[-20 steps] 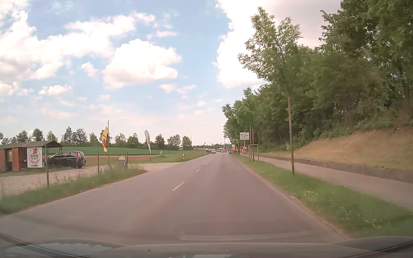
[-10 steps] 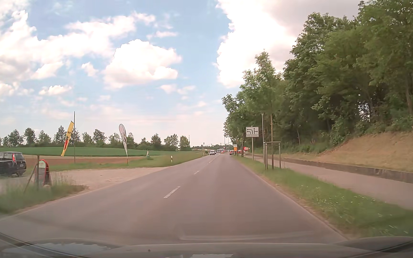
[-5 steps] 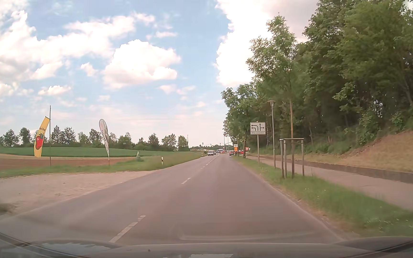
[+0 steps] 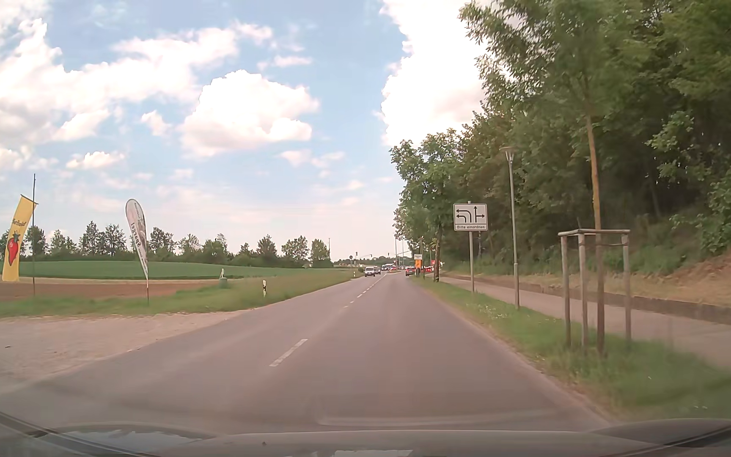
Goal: Follow the waypoints while adhering to traffic rules and regulations
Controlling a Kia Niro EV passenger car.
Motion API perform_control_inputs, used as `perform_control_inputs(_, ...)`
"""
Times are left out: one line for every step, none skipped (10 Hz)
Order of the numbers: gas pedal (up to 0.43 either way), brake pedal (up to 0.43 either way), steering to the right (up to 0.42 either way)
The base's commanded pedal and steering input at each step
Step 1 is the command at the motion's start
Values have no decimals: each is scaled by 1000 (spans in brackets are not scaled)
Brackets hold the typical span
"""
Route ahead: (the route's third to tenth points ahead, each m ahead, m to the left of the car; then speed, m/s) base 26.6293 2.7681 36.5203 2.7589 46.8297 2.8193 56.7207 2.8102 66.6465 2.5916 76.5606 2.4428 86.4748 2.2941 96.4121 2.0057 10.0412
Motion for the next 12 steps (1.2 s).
perform_control_inputs(0,18,1)
perform_control_inputs(0,18,1)
perform_control_inputs(0,18,1)
perform_control_inputs(0,18,1)
perform_control_inputs(0,18,1)
perform_control_inputs(0,18,1)
perform_control_inputs(0,18,1)
perform_control_inputs(0,18,1)
perform_control_inputs(0,18,1)
perform_control_inputs(0,18,1)
perform_control_inputs(0,18,1)
perform_control_inputs(0,18,1)
